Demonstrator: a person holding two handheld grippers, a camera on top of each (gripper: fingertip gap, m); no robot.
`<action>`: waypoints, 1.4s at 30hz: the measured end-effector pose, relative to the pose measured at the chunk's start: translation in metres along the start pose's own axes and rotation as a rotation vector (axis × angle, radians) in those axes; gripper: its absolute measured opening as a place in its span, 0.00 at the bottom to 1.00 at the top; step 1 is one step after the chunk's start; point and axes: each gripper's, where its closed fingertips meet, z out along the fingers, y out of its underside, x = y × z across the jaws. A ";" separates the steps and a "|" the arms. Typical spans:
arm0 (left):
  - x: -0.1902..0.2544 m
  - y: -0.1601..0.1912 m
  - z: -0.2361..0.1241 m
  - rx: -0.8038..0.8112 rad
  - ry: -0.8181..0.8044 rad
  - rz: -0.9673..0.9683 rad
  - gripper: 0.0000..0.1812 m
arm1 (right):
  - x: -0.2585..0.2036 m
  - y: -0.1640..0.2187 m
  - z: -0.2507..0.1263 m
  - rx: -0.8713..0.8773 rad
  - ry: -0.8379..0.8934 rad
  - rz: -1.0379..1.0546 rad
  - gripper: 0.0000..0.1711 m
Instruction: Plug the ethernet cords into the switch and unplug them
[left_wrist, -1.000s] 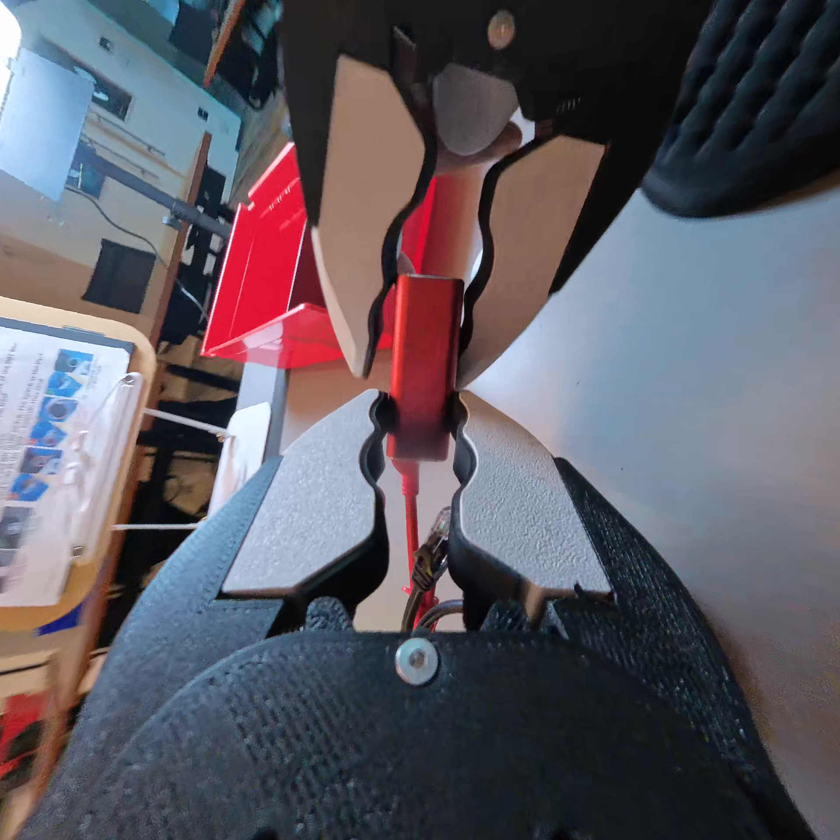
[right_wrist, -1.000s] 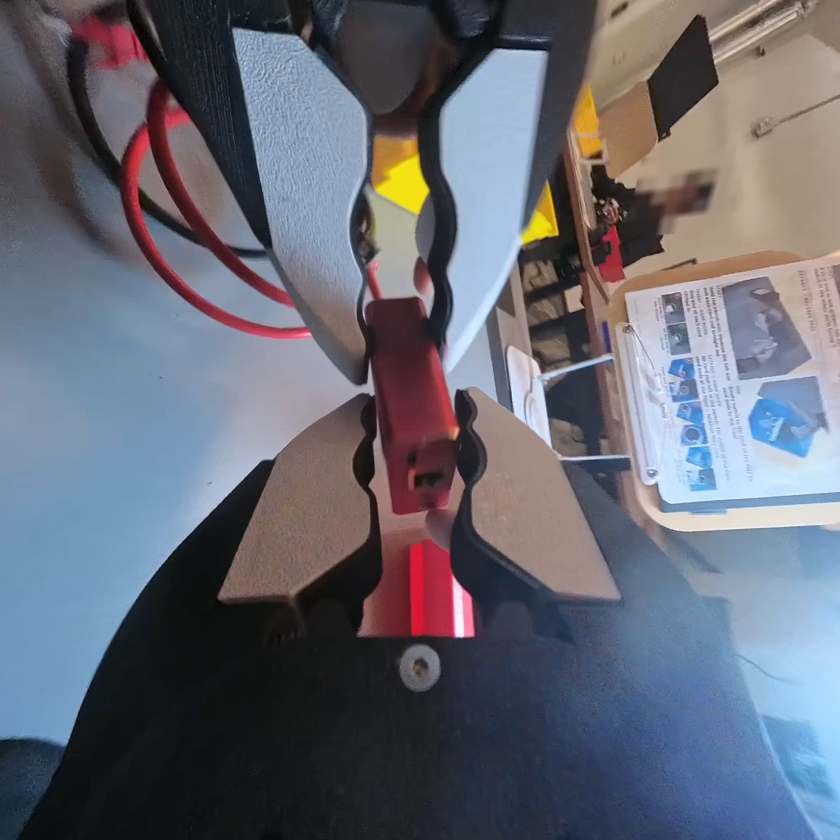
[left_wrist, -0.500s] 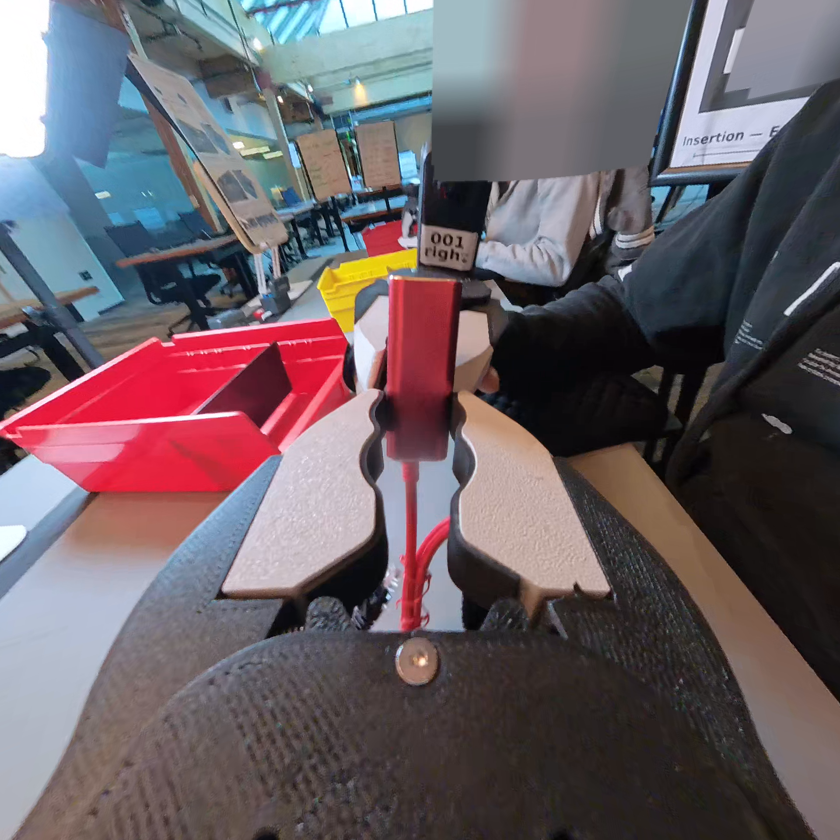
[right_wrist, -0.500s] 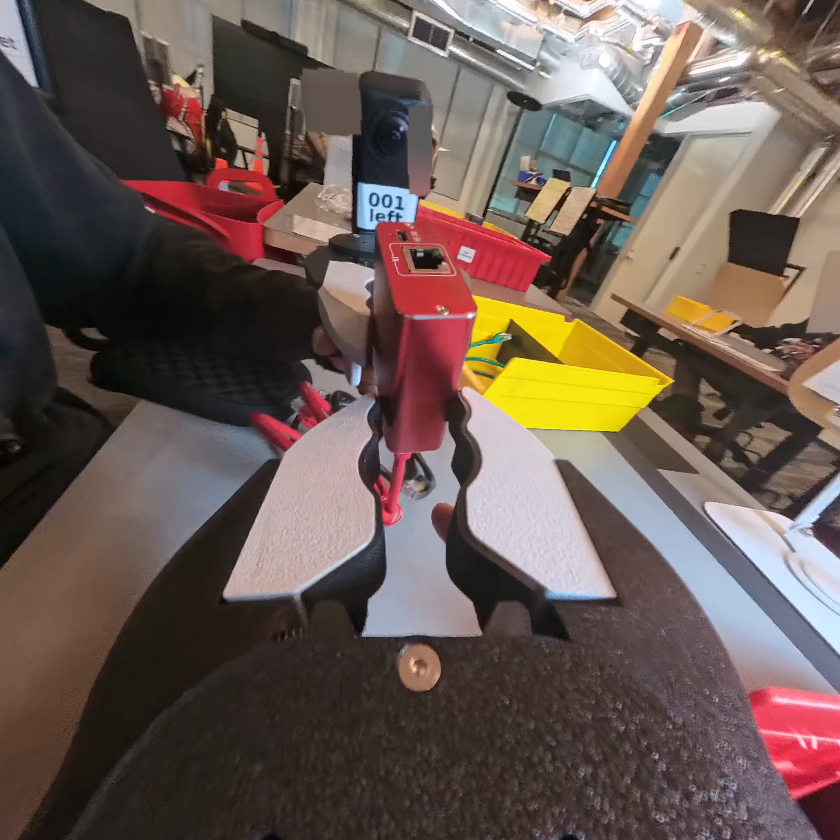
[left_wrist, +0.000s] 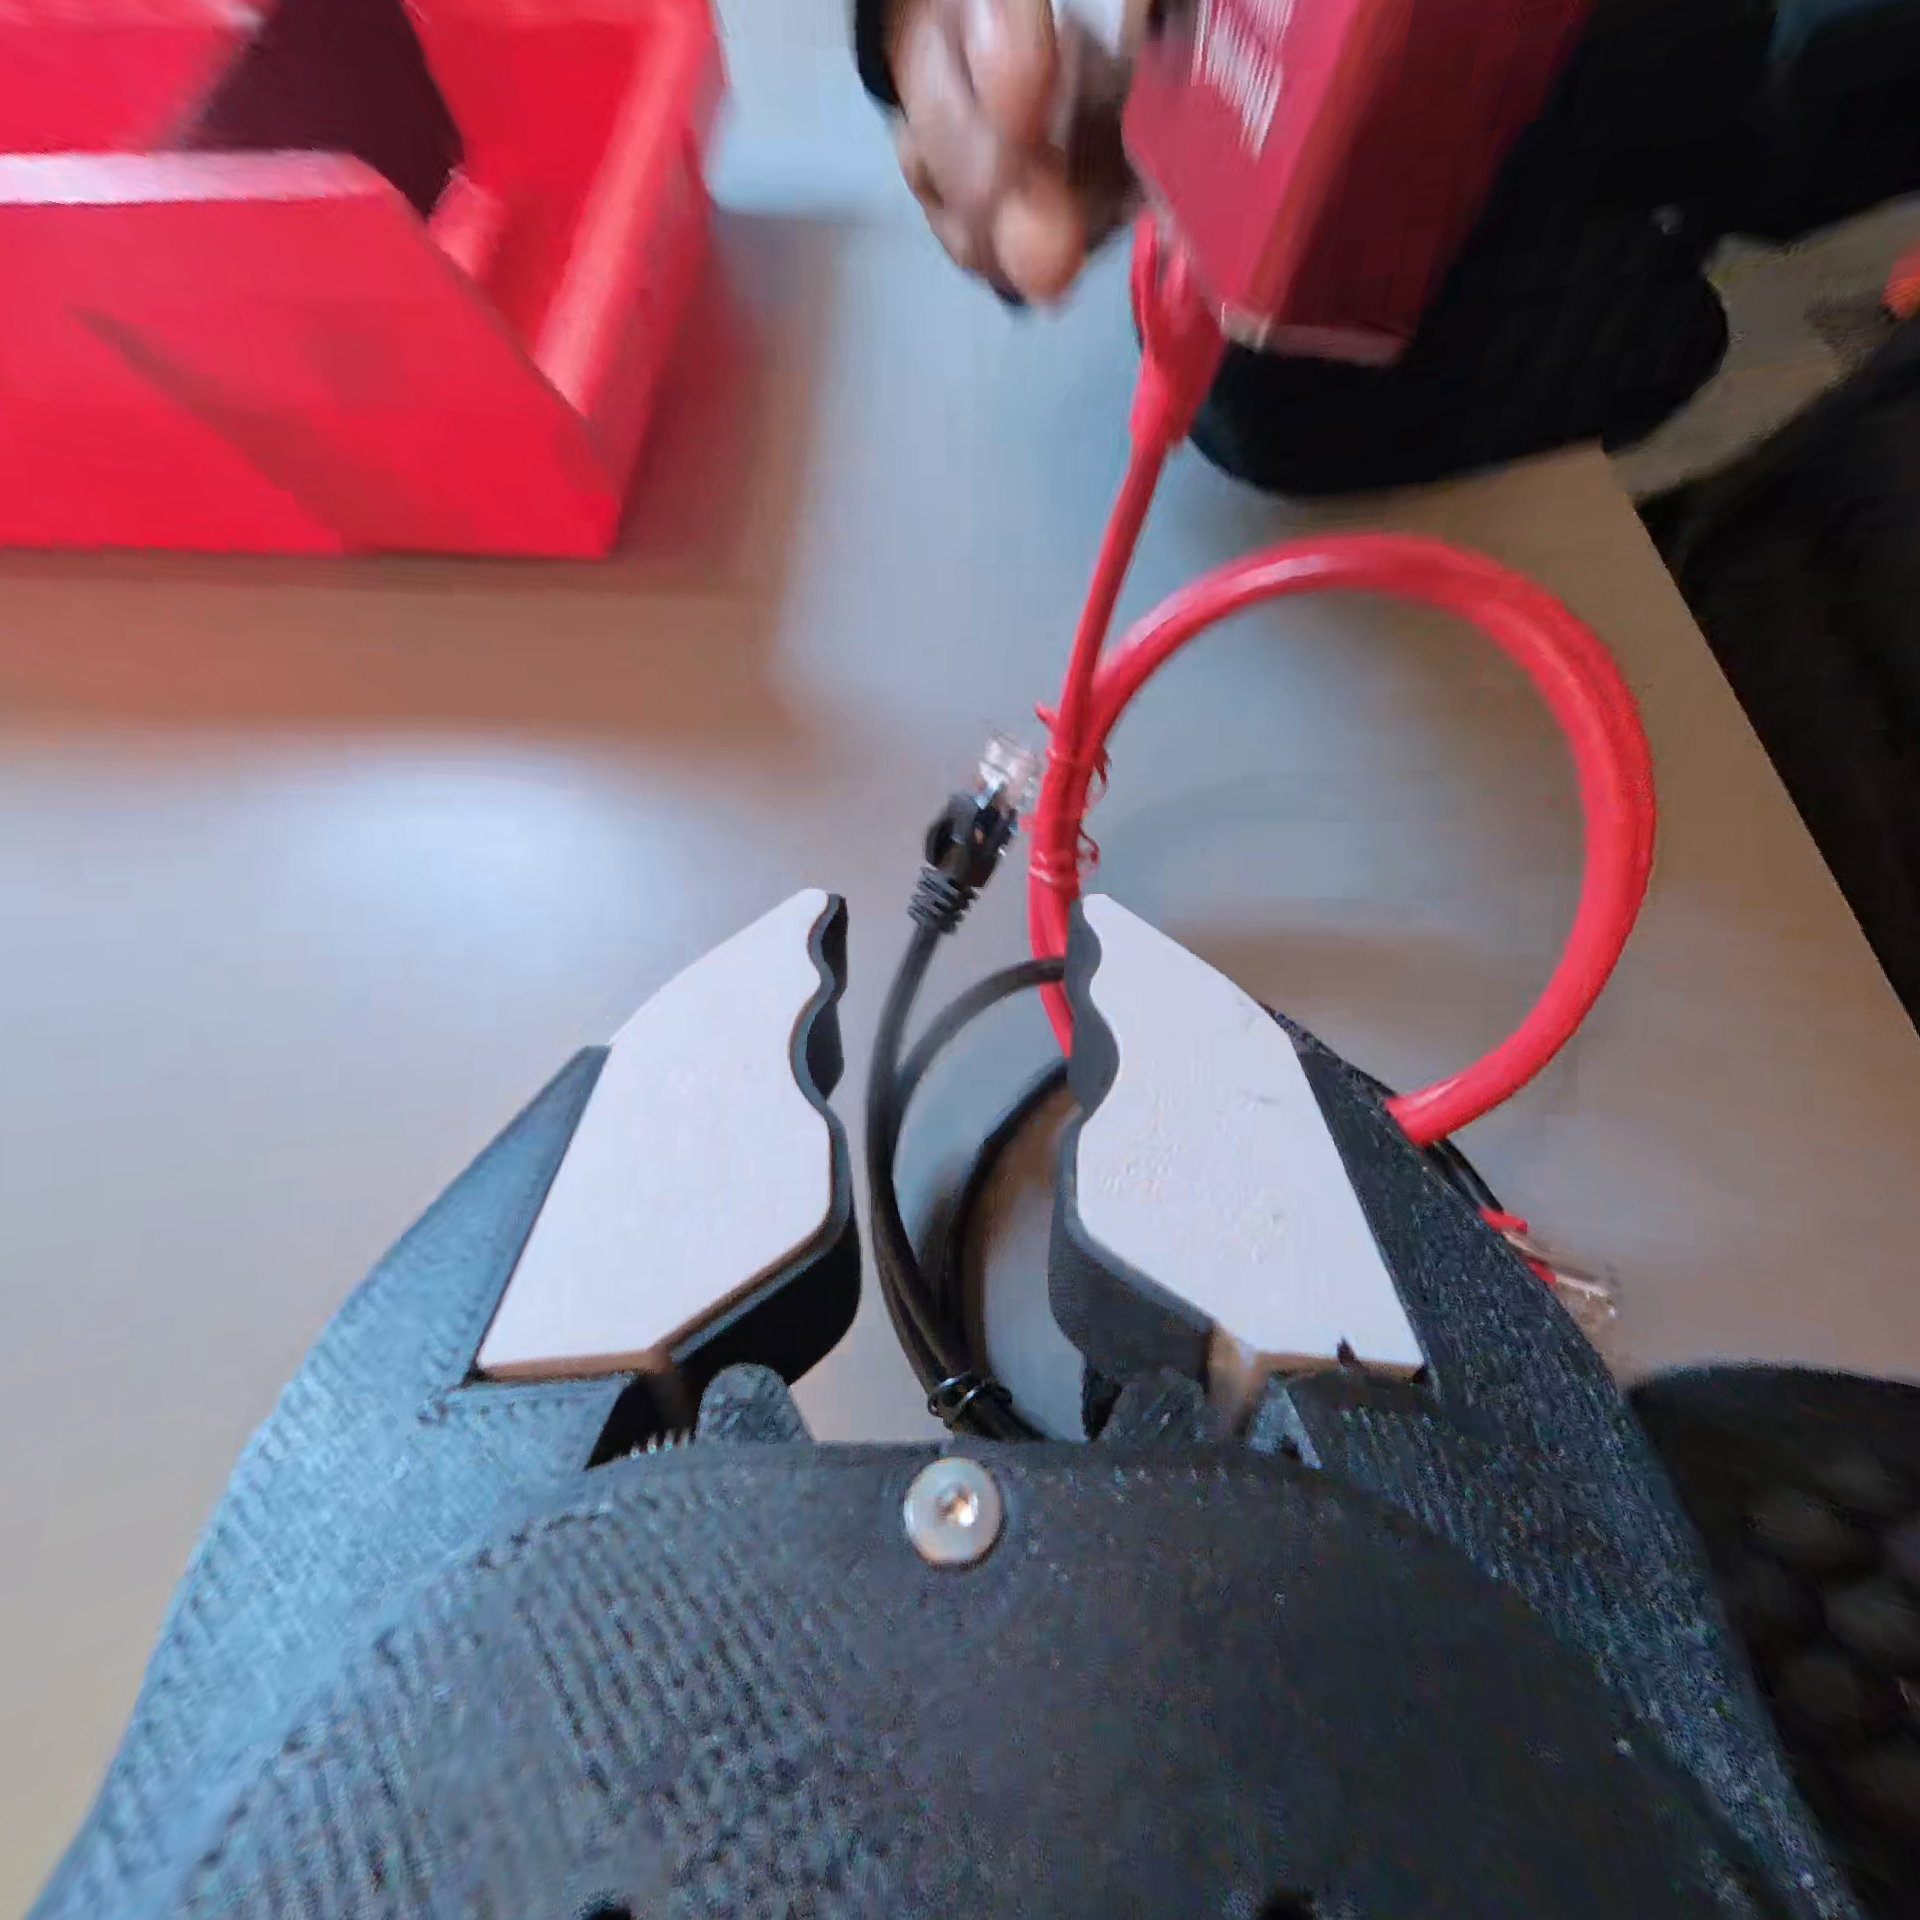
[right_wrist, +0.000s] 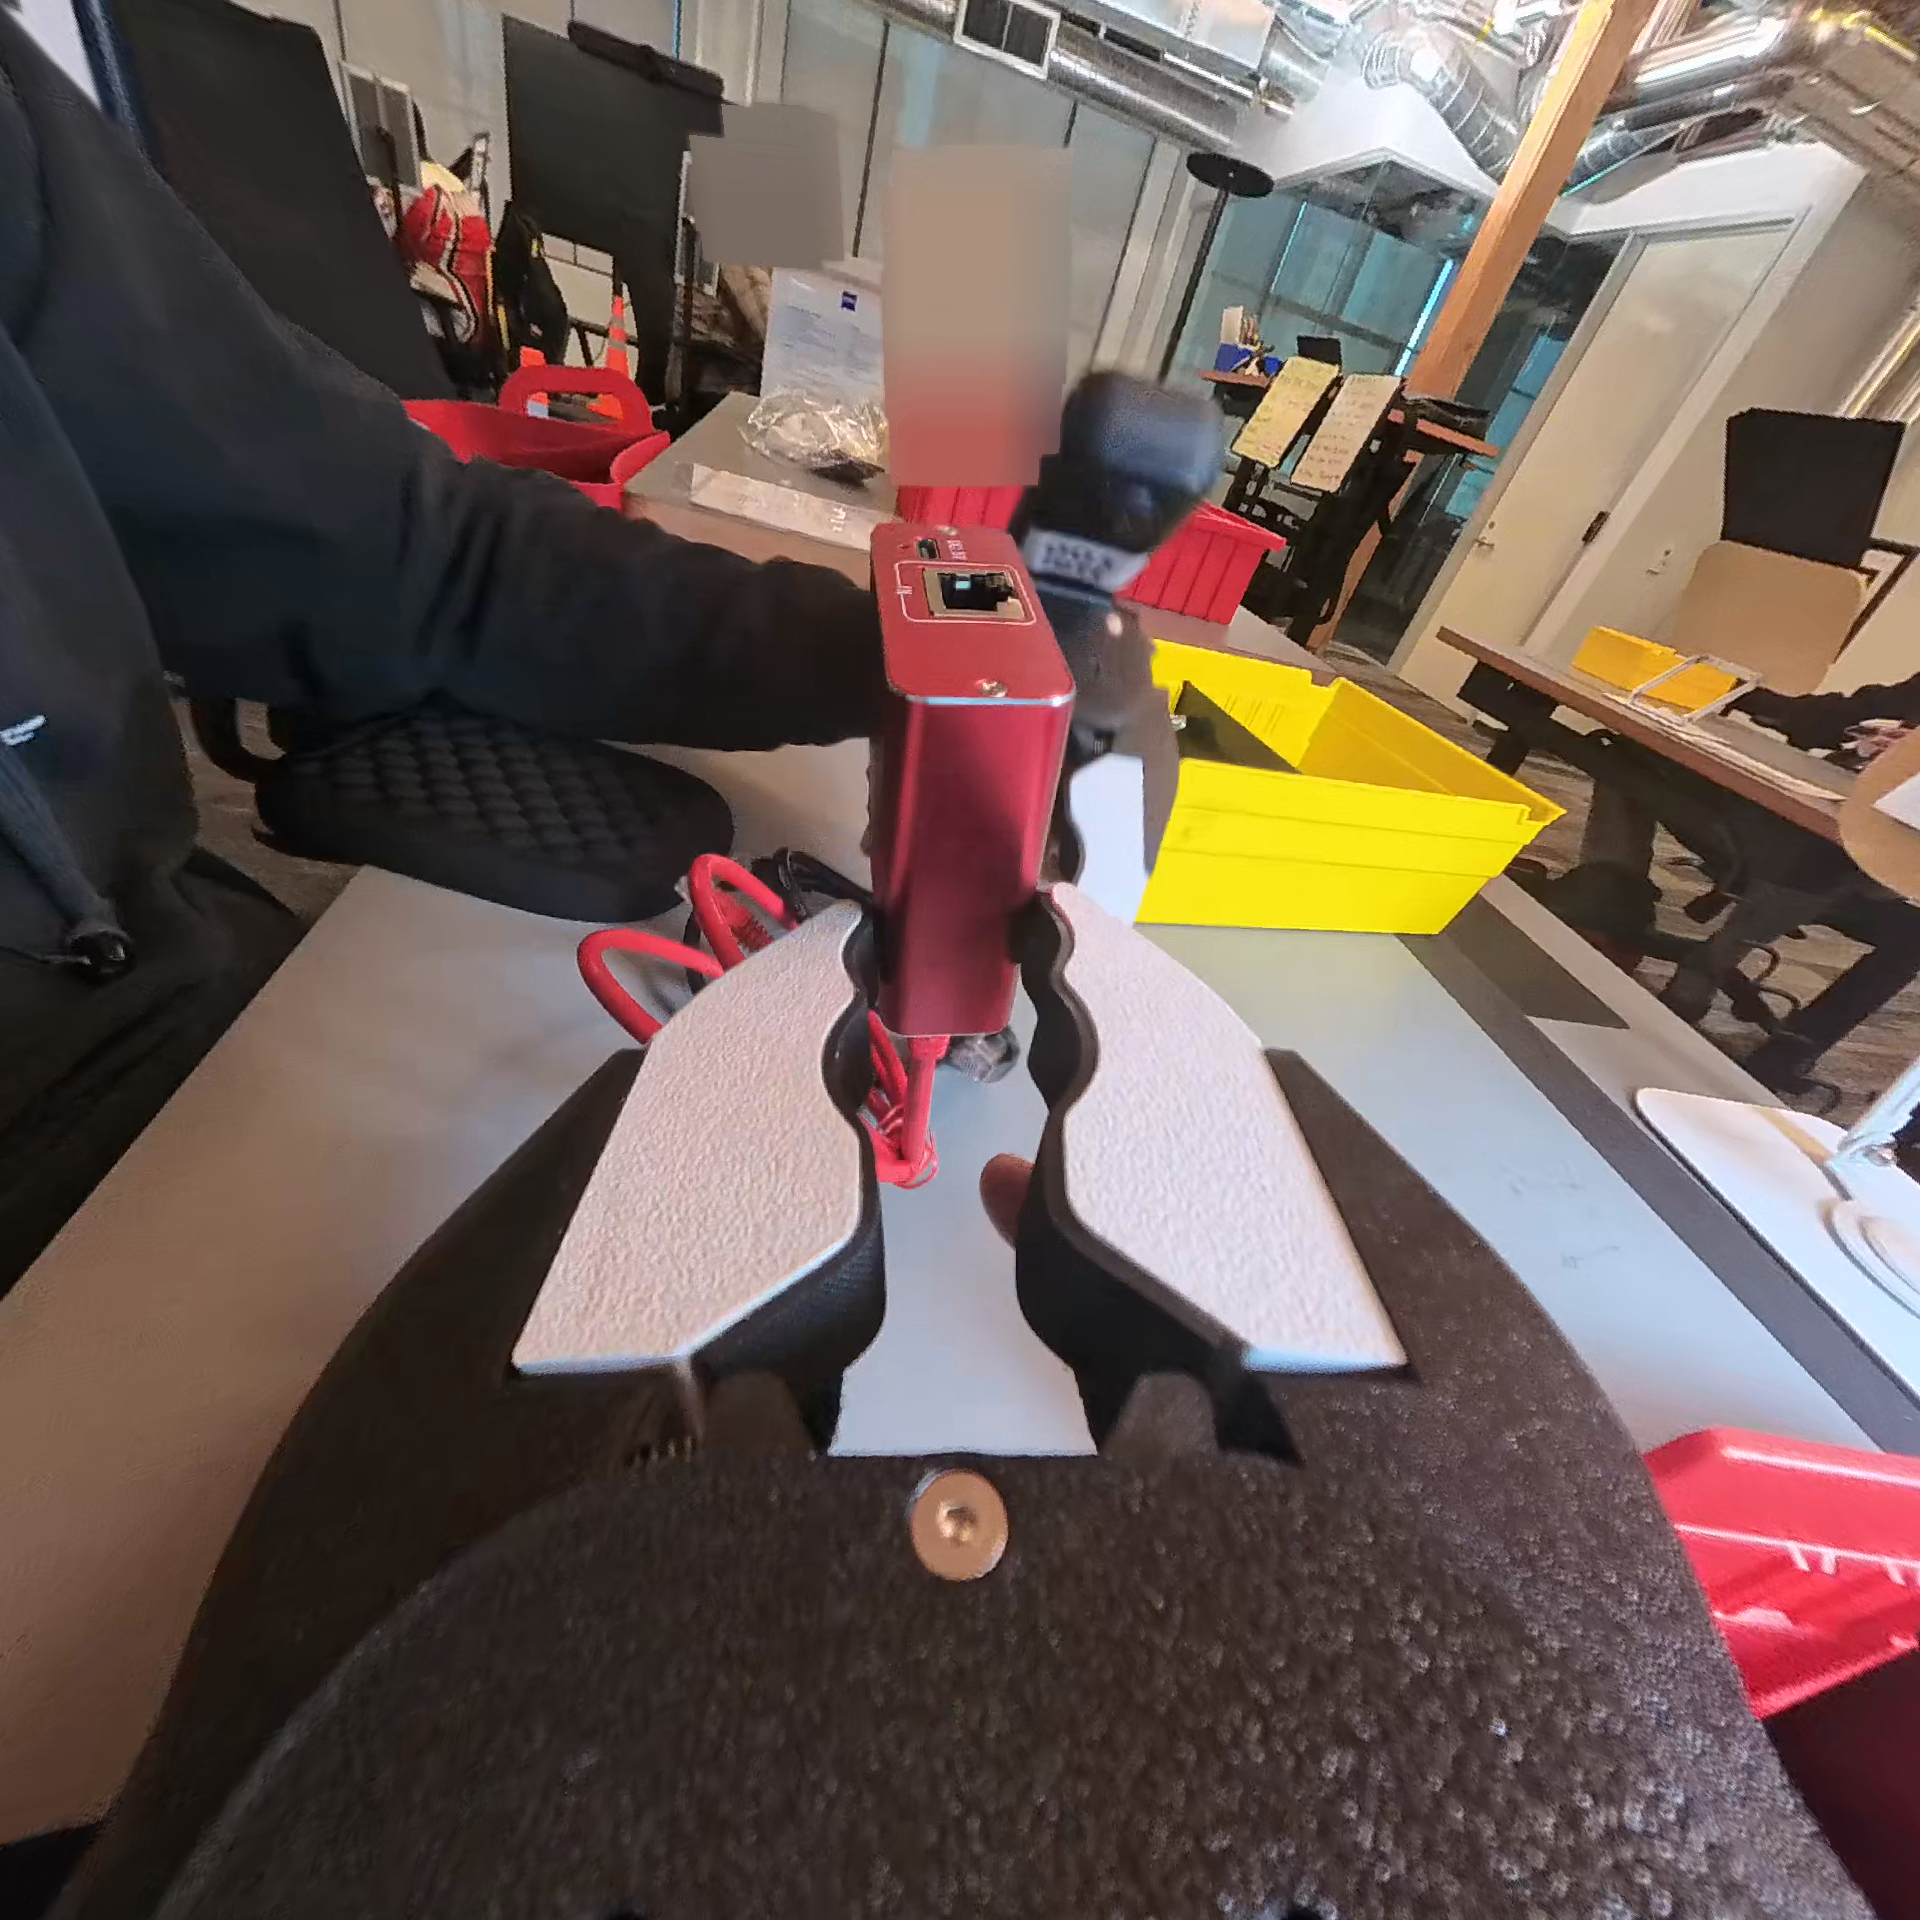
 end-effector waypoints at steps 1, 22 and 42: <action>0.003 0.010 0.008 -0.073 0.069 -0.015 0.23 | 0.001 -0.001 -0.001 0.004 0.007 -0.001 0.15; 0.008 -0.023 -0.067 -0.078 -0.163 -0.407 0.06 | 0.061 0.037 -0.036 -0.954 0.494 -0.694 0.15; -0.008 0.016 -0.025 -0.399 -0.210 -0.484 0.06 | 0.020 0.068 0.019 -0.801 0.324 -1.012 0.15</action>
